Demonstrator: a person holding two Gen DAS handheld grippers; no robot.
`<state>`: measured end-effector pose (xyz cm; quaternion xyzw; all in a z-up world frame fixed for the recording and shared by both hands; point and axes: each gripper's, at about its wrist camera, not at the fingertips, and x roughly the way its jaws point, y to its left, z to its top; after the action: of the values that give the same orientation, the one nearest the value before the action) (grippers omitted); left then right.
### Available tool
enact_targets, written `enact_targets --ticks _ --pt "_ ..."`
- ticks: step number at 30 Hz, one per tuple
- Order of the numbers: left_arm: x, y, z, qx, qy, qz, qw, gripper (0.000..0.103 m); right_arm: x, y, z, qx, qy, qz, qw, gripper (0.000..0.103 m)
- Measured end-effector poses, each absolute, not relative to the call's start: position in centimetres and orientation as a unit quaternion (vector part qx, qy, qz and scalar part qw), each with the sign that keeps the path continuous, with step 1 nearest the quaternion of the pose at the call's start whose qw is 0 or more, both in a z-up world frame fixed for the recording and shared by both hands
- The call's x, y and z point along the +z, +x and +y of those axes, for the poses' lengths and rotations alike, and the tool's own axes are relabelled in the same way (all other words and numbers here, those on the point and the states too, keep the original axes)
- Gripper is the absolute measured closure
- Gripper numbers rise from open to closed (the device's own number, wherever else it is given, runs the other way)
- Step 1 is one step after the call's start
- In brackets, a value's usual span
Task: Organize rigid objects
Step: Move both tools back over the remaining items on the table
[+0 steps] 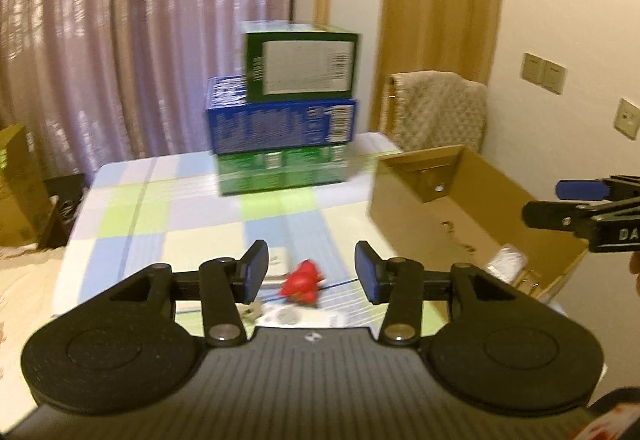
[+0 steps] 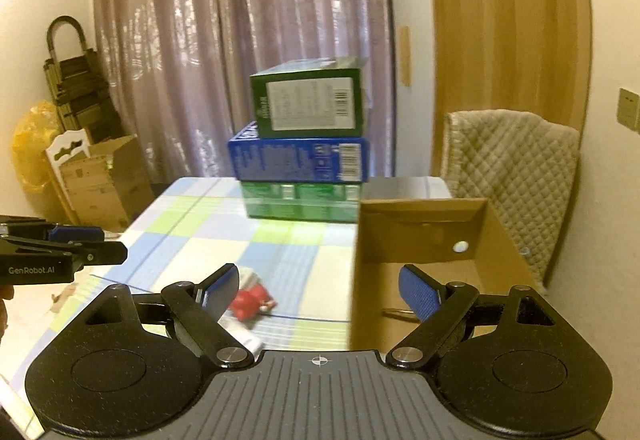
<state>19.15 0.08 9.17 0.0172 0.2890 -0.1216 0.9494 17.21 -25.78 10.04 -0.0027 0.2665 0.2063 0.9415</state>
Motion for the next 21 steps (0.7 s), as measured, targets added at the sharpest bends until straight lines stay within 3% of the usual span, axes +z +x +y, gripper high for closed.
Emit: enact_targets --ticks 21 --pt "-0.7 18.7 6.9 -0.056 0.026 0.331 0.942 0.052 0.6 19.1 -18.2 0.268 -0.021 0.327 0.906 0.019"
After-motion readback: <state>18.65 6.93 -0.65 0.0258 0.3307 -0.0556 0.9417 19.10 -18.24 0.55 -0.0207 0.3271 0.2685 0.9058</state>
